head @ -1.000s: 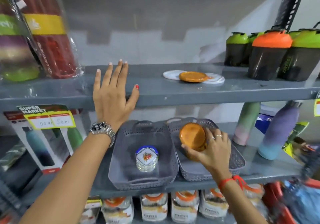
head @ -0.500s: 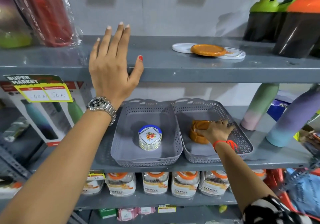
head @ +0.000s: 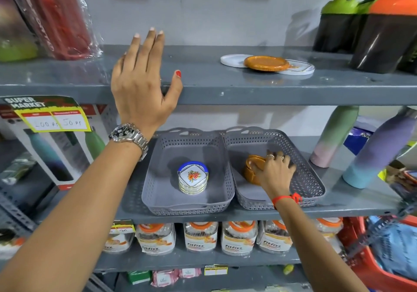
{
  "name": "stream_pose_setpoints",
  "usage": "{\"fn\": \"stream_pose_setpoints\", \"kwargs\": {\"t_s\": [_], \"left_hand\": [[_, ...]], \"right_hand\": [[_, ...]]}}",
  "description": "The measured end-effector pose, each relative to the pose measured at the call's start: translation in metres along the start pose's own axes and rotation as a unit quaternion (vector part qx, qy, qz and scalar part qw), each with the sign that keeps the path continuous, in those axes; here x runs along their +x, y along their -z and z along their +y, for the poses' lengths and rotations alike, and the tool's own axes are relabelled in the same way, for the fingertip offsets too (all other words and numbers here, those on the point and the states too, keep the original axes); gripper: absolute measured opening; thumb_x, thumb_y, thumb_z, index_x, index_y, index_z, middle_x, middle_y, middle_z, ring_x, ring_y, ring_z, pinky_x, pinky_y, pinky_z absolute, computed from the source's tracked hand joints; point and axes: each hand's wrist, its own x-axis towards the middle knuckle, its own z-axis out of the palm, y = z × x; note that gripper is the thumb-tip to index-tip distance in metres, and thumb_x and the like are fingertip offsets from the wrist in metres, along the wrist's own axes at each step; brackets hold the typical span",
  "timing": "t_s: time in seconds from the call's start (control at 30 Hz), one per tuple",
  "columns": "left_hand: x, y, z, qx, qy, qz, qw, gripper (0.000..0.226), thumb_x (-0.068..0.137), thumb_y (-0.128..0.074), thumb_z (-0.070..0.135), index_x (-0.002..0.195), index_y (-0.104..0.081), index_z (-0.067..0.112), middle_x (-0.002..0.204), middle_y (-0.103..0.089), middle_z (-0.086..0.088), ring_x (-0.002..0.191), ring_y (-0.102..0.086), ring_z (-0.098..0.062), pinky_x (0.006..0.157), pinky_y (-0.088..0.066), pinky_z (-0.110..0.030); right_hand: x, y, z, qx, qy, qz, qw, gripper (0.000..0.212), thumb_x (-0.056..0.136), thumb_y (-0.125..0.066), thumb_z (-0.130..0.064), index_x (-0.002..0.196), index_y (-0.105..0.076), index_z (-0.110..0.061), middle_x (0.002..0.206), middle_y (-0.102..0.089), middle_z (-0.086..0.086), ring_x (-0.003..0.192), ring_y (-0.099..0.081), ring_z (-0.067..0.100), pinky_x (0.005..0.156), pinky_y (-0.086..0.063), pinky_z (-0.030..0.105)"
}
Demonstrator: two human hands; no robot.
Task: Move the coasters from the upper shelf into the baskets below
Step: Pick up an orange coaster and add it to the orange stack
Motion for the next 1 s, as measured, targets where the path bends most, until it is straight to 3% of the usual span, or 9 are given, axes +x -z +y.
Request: {"fn": "stream_pose_setpoints", "kwargs": {"t_s": [0.13,0.3,0.4,0.57,0.67,0.8,0.87,0.9,1.0], "left_hand": [[0.001,0.003,0.002,-0.009,0.01,-0.013,1.0,0.058,0.094,-0.04,0.042,0.144,-0.042,0.012,0.147,-0.044,-0.005,0.135,-0.04,-0.026,0.099,-0.036,-0.043],[0.001,0.005,0.001,-0.017,0.004,-0.026,1.0,0.058,0.094,-0.037,0.042,0.143,-0.043,0.011,0.145,-0.046,-0.007,0.133,-0.042,-0.027,0.099,-0.036,-0.044],[0.002,0.004,0.001,-0.009,0.002,-0.024,1.0,0.057,0.094,-0.037,0.042,0.141,-0.045,0.012,0.143,-0.049,-0.007,0.131,-0.045,-0.027,0.098,-0.037,-0.043],[0.003,0.004,0.001,-0.006,0.0,-0.018,1.0,0.056,0.094,-0.037,0.041,0.139,-0.048,0.01,0.14,-0.052,-0.007,0.129,-0.047,-0.028,0.099,-0.037,-0.043],[0.002,0.004,0.001,-0.01,-0.002,-0.02,1.0,0.056,0.093,-0.038,0.04,0.139,-0.048,0.009,0.14,-0.051,-0.008,0.128,-0.047,-0.029,0.099,-0.036,-0.043],[0.004,0.007,0.003,-0.014,0.002,-0.03,0.999,0.057,0.093,-0.038,0.04,0.14,-0.047,0.008,0.141,-0.051,-0.01,0.129,-0.047,-0.029,0.101,-0.035,-0.044],[0.004,0.009,0.004,-0.015,0.004,-0.032,0.999,0.058,0.093,-0.038,0.04,0.139,-0.048,0.008,0.14,-0.051,-0.01,0.129,-0.047,-0.03,0.101,-0.035,-0.045],[0.004,0.01,0.004,-0.016,0.005,-0.035,0.999,0.058,0.092,-0.037,0.04,0.139,-0.048,0.007,0.14,-0.051,-0.01,0.129,-0.047,-0.03,0.1,-0.035,-0.045],[0.004,0.012,0.006,-0.018,0.008,-0.04,0.999,0.059,0.092,-0.036,0.04,0.138,-0.049,0.007,0.138,-0.053,-0.01,0.127,-0.049,-0.03,0.099,-0.036,-0.045]], "right_hand": [[-0.004,0.018,-0.005,0.029,0.035,0.062,0.997,0.042,0.089,-0.055,-0.036,0.115,-0.064,-0.005,0.125,-0.058,0.016,0.115,-0.046,0.037,0.1,-0.036,0.049],[0.018,0.01,0.005,0.054,-0.007,-0.104,0.993,0.049,0.09,-0.055,-0.043,0.125,-0.058,-0.01,0.134,-0.053,0.017,0.128,-0.039,0.037,0.106,-0.034,0.049],[0.026,0.009,0.006,0.083,-0.03,-0.118,0.989,0.052,0.087,-0.057,-0.048,0.122,-0.058,-0.01,0.131,-0.056,0.016,0.126,-0.042,0.036,0.104,-0.037,0.047],[-0.007,0.051,-0.024,0.121,0.131,0.141,0.974,0.034,0.074,-0.059,-0.047,0.087,-0.076,-0.02,0.083,-0.075,0.008,0.089,-0.062,0.031,0.07,-0.052,0.033],[-0.046,0.105,-0.047,0.207,0.28,0.379,0.857,0.019,0.078,-0.068,-0.035,0.068,-0.073,-0.019,0.064,-0.069,-0.003,0.064,-0.056,0.021,0.061,-0.044,0.026],[-0.056,0.196,-0.062,0.295,0.307,0.481,0.767,0.023,0.084,-0.067,-0.028,0.065,-0.07,-0.014,0.064,-0.069,0.0,0.057,-0.056,0.026,0.062,-0.041,0.029],[-0.042,0.231,-0.07,0.283,0.248,0.481,0.792,0.023,0.083,-0.065,-0.035,0.074,-0.072,-0.016,0.073,-0.071,0.001,0.071,-0.058,0.028,0.063,-0.044,0.03],[-0.029,0.245,-0.074,0.259,0.202,0.442,0.835,0.027,0.081,-0.062,-0.043,0.082,-0.073,-0.019,0.08,-0.071,0.0,0.083,-0.058,0.028,0.063,-0.046,0.031],[0.017,0.265,-0.079,0.135,0.109,0.232,0.957,0.054,0.077,-0.06,-0.06,0.105,-0.066,-0.014,0.107,-0.069,0.006,0.113,-0.049,0.03,0.076,-0.048,0.037]]}}
